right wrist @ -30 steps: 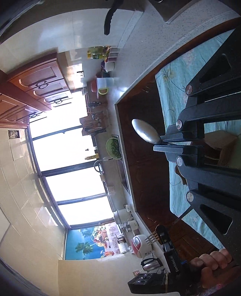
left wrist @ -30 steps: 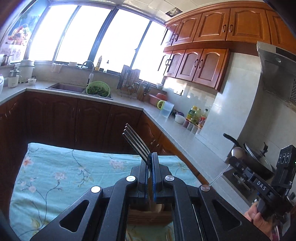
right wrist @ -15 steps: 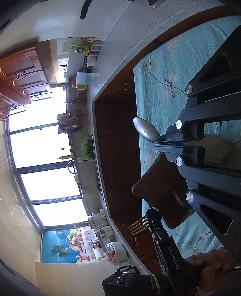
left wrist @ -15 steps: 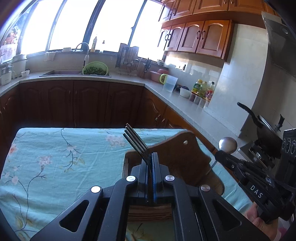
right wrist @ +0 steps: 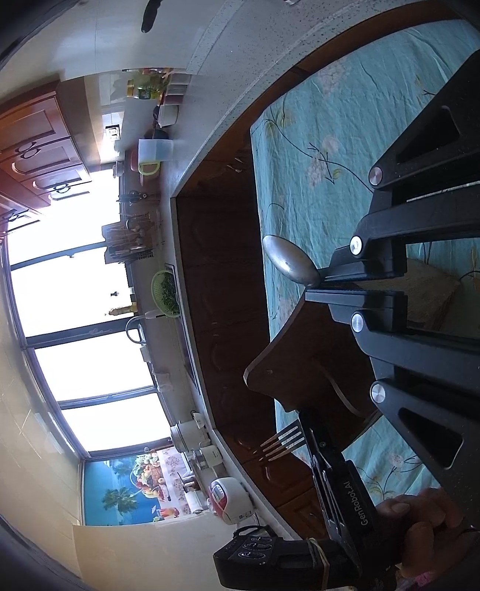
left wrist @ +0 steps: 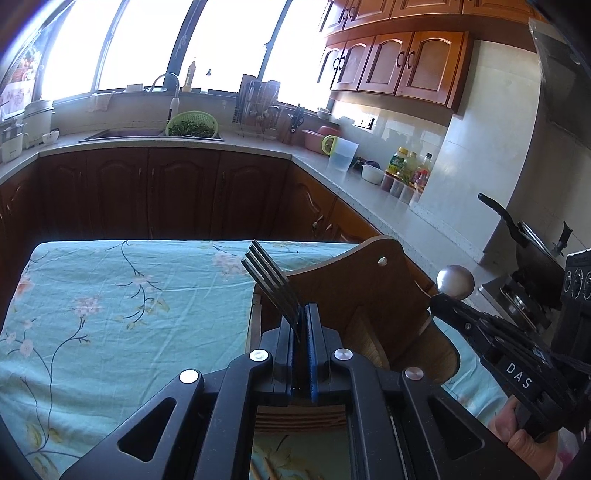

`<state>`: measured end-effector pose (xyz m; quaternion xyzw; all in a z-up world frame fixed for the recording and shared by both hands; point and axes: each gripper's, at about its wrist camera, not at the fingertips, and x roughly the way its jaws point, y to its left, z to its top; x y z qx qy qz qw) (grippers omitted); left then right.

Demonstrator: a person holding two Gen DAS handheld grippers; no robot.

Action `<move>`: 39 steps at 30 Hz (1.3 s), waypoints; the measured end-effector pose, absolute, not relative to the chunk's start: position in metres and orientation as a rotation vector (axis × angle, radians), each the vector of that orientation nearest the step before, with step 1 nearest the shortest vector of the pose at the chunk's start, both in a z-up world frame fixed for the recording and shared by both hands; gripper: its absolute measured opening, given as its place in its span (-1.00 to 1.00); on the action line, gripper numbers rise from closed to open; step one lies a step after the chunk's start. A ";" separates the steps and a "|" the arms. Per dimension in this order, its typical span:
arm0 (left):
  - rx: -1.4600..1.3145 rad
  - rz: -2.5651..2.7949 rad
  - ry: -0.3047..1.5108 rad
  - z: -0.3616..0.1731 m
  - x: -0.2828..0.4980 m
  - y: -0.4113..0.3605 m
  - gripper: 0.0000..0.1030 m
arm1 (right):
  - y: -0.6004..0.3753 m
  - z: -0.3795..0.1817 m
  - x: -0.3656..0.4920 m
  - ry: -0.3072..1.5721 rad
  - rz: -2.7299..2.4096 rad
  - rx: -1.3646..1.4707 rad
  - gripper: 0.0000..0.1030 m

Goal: Organize utensils
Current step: 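Lift the fork with the left tool into the wooden holder while the right tool inserts the spoon, then open both tools and withdraw them from the wooden holder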

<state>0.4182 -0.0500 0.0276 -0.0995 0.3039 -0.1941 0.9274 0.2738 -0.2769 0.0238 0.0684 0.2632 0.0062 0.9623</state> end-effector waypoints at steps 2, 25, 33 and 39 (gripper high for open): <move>-0.216 -0.413 0.622 0.030 0.414 -0.047 -0.65 | -0.280 0.026 0.272 0.532 0.011 0.160 -0.84; -0.296 -0.268 0.593 0.029 0.275 0.003 0.58 | -0.302 0.046 0.153 0.453 -0.041 0.331 0.85; -0.372 -0.234 0.640 0.015 0.222 0.027 0.58 | -0.294 0.026 0.109 0.500 -0.051 0.356 0.85; -0.388 -0.218 0.664 0.007 0.190 0.037 0.58 | -0.287 0.008 0.091 0.542 -0.056 0.382 0.85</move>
